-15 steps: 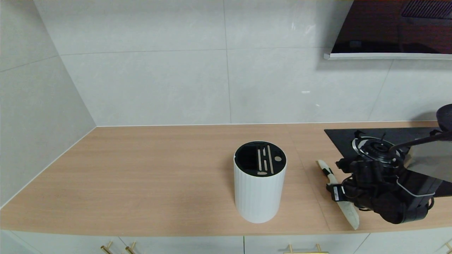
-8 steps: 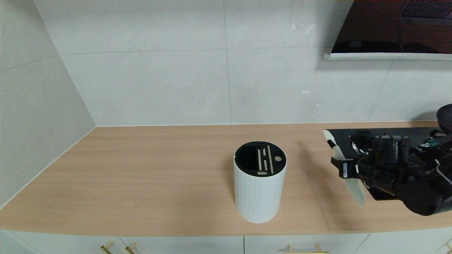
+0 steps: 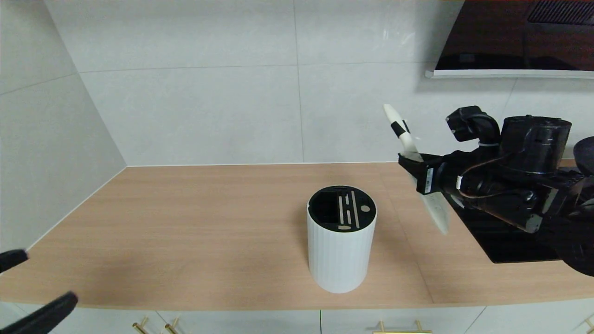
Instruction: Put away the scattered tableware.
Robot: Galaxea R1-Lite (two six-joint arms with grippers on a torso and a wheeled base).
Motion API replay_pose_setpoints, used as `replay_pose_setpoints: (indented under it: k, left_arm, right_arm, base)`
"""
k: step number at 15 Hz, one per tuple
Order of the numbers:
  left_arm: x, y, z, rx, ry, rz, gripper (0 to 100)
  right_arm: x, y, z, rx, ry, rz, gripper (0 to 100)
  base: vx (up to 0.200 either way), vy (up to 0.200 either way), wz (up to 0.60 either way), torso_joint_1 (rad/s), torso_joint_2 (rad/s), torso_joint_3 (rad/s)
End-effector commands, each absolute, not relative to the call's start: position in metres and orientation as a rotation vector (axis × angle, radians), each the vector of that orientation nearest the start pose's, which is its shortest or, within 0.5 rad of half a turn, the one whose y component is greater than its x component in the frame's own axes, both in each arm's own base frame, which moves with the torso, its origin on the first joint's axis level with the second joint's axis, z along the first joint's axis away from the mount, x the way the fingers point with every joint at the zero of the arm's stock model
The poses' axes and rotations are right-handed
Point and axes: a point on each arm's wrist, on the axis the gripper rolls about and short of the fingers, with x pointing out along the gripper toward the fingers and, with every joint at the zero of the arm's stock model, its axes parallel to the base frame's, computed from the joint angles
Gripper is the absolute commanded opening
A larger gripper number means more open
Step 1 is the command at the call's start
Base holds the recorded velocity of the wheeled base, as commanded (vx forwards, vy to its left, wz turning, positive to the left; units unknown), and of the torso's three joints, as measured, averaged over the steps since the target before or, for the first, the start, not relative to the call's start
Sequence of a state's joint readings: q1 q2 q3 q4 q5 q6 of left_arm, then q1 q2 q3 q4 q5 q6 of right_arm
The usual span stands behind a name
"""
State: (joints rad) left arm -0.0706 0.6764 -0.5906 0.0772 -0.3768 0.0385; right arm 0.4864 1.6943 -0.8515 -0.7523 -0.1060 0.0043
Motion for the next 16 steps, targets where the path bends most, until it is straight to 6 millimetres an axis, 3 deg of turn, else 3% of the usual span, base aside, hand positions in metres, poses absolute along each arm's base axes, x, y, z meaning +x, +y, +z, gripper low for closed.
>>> replay_pose_setpoints:
  k: [1, 3, 7, 9, 12, 16]
  left_arm:
    - [0.123, -0.046, 0.249, -0.096, 0.310, -0.695, 100]
    - [0.159, -0.075, 0.237, -0.262, 0.333, -0.771, 100]
    - [0.192, -0.108, 0.210, -0.472, 0.281, -0.854, 100]
    - [0.200, -0.114, 0.195, -0.428, 0.259, -0.865, 100]
    - [0.200, -0.126, 0.190, -0.463, 0.295, -0.904, 100]
    - [0.222, -0.146, 0.182, -0.552, 0.255, -0.939, 100]
  right_arm:
    - [0.245, 0.170, 0.227, -0.015, 0.055, 0.469, 0]
    - [0.225, 0.191, 0.218, -0.036, 0.084, 0.498, 0]
    - [0.191, 0.220, 0.210, -0.063, 0.107, 0.594, 0]
    - [0.178, 0.230, 0.205, -0.075, 0.120, 0.647, 0]
    - [0.163, 0.240, 0.203, -0.081, 0.126, 0.707, 0]
    - [0.160, 0.249, 0.200, -0.078, 0.126, 0.731, 0]
  base:
    - [0.000, 0.000, 0.00, 0.000, 0.00, 0.000]
    - [0.000, 0.000, 0.00, 0.000, 0.00, 0.000]
    - [0.000, 0.000, 0.00, 0.000, 0.00, 0.000]
    - [0.000, 0.000, 0.00, 0.000, 0.00, 0.000]
    - [0.000, 0.000, 0.00, 0.000, 0.00, 0.000]
    - [0.000, 0.000, 0.00, 0.000, 0.00, 0.000]
